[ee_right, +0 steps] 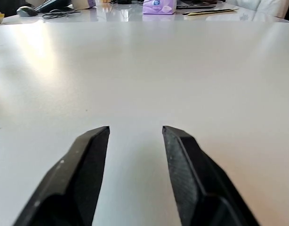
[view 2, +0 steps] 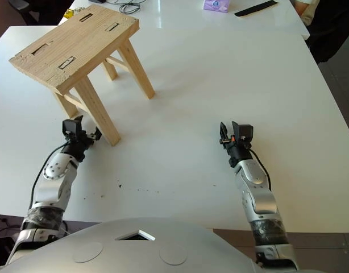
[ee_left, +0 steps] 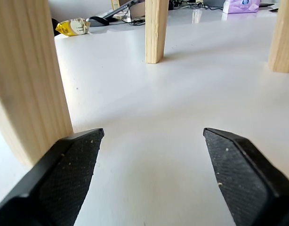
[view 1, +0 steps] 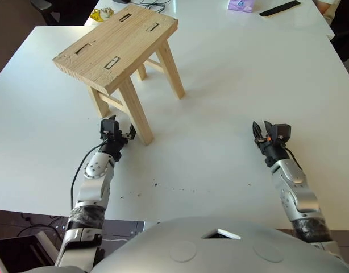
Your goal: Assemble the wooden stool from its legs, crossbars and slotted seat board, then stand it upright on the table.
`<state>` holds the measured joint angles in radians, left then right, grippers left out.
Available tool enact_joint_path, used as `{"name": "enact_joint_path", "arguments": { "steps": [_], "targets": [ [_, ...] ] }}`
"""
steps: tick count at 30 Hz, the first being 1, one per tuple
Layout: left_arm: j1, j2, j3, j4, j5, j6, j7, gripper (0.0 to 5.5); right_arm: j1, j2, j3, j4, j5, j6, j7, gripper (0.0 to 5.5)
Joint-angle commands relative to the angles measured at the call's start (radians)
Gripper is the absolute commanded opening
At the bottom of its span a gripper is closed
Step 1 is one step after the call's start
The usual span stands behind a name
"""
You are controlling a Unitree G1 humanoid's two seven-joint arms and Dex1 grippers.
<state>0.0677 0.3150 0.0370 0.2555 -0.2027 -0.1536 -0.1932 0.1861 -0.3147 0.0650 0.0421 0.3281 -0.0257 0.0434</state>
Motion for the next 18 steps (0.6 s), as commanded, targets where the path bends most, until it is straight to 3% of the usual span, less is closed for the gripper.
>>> {"name": "enact_joint_path", "arguments": {
  "steps": [1, 3, 18],
  "targets": [
    [-0.051, -0.051, 0.004, 0.175, 0.063, -0.037, 0.045, 3.96, -0.088, 0.064, -0.028, 0.126, -0.062, -0.078, 0.010, 2.66],
    [-0.074, -0.055, 0.002, 0.222, 0.092, -0.076, 0.054, 3.96, -0.114, 0.082, -0.028, 0.184, -0.094, -0.110, 0.021, 3.01],
    [-0.213, -0.120, 0.035, 0.433, 0.126, -0.252, 0.081, 3.96, -0.297, 0.145, -0.138, 0.499, -0.172, -0.267, 0.023, 3.01]
  ]
}}
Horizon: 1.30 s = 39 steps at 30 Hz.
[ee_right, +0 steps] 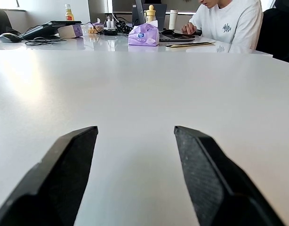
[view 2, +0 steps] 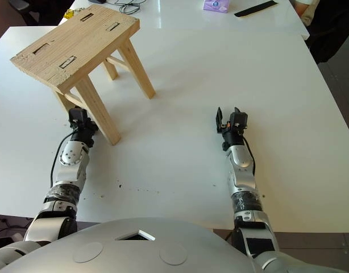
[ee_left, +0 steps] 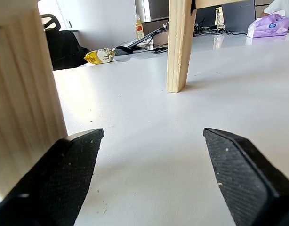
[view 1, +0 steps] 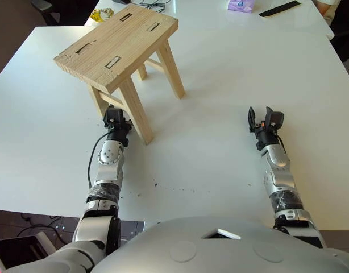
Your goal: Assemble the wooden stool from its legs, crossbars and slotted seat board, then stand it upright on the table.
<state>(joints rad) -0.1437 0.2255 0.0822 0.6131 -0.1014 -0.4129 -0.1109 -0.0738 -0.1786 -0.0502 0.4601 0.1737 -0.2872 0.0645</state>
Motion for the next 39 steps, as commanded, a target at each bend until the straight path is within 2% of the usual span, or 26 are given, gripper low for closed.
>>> {"name": "enact_joint_path", "arguments": {
  "steps": [1, 14, 24, 32, 39],
  "targets": [
    [-0.013, -0.036, -0.011, 0.086, 0.025, -0.001, 0.000, 3.96, -0.051, 0.009, -0.027, 0.101, -0.020, -0.014, 0.003, 3.01],
    [-0.126, -0.073, 0.021, 0.195, 0.013, -0.071, 0.009, 3.96, -0.191, 0.017, -0.047, 0.292, -0.067, -0.077, -0.001, 3.01],
    [-0.155, -0.116, 0.004, 0.265, 0.032, -0.108, -0.009, 3.96, -0.214, 0.008, -0.050, 0.418, -0.096, -0.119, -0.011, 3.01],
    [-0.158, -0.083, 0.000, 0.247, 0.023, -0.097, -0.071, 3.96, -0.201, 0.041, -0.040, 0.448, -0.121, -0.163, -0.037, 3.01],
    [-0.138, 0.005, 0.061, 0.190, -0.029, -0.078, -0.140, 3.96, -0.138, 0.084, -0.052, 0.391, -0.111, -0.187, -0.085, 3.01]
  ]
}}
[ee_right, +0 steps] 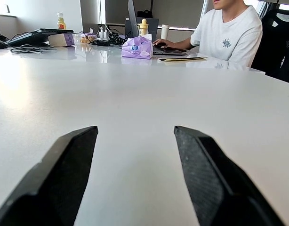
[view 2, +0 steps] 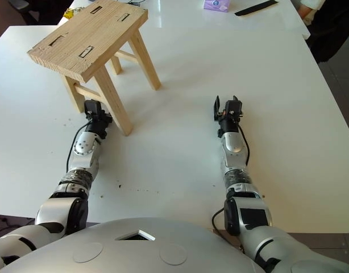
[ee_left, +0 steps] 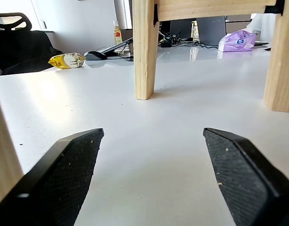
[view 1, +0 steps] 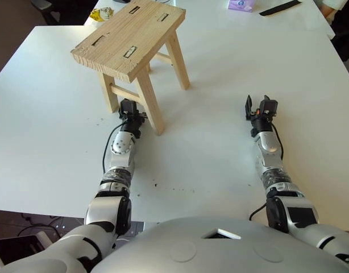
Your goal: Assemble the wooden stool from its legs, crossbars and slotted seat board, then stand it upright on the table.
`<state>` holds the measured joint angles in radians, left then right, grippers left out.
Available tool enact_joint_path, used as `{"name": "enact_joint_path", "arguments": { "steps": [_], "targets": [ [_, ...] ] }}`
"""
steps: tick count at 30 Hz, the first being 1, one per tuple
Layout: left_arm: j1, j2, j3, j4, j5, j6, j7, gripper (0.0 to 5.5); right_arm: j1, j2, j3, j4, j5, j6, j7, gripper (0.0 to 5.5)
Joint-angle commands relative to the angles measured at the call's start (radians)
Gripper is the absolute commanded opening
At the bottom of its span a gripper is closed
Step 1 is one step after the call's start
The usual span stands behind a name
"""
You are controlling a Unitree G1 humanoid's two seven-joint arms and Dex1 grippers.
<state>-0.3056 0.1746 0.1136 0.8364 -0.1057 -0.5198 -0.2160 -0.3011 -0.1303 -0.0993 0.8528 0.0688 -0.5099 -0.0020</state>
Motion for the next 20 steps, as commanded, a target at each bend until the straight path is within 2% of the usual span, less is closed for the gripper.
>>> {"name": "enact_joint_path", "arguments": {
  "steps": [1, 11, 20],
  "targets": [
    [0.031, 0.063, 0.033, -0.047, -0.027, 0.033, -0.045, 3.96, 0.104, 0.044, -0.001, -0.018, -0.007, 0.036, -0.022, 3.01],
    [0.077, 0.058, 0.028, -0.144, -0.025, 0.083, -0.070, 3.96, 0.121, 0.042, -0.015, -0.115, -0.011, 0.082, -0.041, 3.01],
    [0.031, 0.039, 0.049, -0.122, -0.040, 0.076, -0.053, 3.96, 0.088, 0.029, -0.038, -0.143, 0.000, 0.098, -0.033, 3.01]
  ]
}}
